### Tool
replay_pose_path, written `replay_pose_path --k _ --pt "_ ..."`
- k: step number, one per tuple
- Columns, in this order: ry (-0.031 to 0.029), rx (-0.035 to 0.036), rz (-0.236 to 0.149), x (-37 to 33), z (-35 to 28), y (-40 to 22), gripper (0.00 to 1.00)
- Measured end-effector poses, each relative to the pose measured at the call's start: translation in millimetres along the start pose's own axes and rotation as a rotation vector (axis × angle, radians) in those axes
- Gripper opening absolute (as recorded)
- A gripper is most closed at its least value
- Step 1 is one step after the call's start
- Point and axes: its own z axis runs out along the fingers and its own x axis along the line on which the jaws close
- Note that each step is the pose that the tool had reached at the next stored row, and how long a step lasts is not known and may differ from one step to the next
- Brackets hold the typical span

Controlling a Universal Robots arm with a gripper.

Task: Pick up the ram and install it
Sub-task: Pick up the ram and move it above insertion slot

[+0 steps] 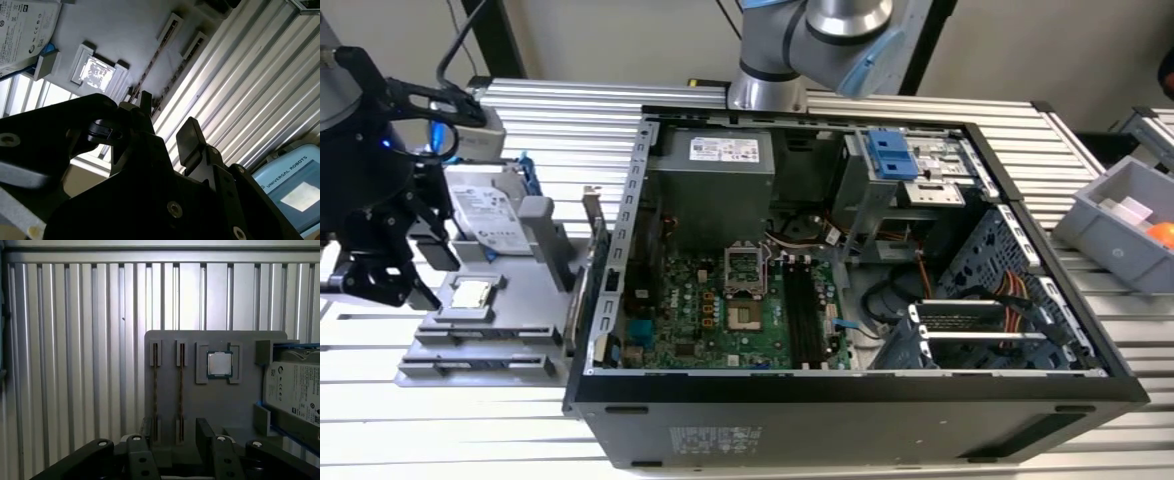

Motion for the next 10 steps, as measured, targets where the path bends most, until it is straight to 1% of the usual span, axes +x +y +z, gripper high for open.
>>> replay_pose_path --k 1,2,3,4,5,7,8,9,10 --pt "-0.0002 0.0001 0.000 0.0 0.7 0.0 1.00" --pt "-0.0021 -0.0001 0.000 0.0 1.2 0.0 1.00" --pt "-0.0083 -0.0003 0.000 0.1 1.9 0.0 1.00" --pt "-0.0200 -0.0004 0.000 0.0 2.3 0.0 1.00" --pt "-0.0363 -0.0006 0.000 -0.1 2.6 0.0 1.00" --pt "-0.0724 -0.0010 -0.001 0.0 3.1 -0.1 1.00" --pt "-0.0832 -0.0012 0.000 0.0 3.3 0.0 1.00" --pt "-0.0837 -0.0016 0.000 0.0 3.6 0.0 1.00" --pt "-0.0839 -0.0039 0.000 0.2 4.0 -0.1 1.00"
